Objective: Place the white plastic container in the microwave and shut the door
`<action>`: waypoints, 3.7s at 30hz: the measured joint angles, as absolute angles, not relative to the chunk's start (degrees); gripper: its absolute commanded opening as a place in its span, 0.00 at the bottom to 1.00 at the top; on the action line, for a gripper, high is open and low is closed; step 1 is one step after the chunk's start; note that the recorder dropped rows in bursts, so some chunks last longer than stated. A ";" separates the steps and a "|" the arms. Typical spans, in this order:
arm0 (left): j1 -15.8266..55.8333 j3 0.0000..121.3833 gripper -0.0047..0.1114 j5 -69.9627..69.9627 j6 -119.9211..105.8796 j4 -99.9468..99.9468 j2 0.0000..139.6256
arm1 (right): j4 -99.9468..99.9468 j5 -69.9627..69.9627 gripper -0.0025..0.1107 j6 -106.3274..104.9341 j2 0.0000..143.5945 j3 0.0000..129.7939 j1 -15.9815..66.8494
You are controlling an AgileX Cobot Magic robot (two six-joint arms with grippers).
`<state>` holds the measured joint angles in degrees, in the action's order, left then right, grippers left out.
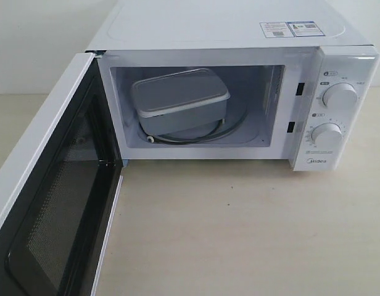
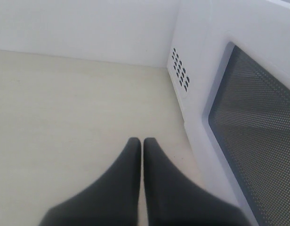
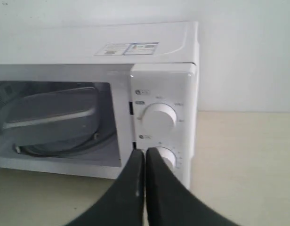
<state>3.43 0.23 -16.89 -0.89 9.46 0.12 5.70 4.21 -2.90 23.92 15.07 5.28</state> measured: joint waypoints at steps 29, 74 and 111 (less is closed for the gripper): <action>3.43 0.23 0.08 -16.89 -0.89 9.46 0.12 | 5.88 16.54 0.02 -5.33 0.32 -0.03 2.72; 3.43 22.28 0.08 -14.40 -0.89 10.99 9.85 | 6.12 16.77 0.02 -5.11 0.32 -0.03 2.72; 5.75 58.09 0.08 -69.38 -19.12 30.91 69.57 | 6.12 16.87 0.02 -5.11 0.32 -0.03 6.25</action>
<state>5.75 58.09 -69.38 -19.12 30.91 69.57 6.12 16.87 -5.11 0.32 -0.03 6.25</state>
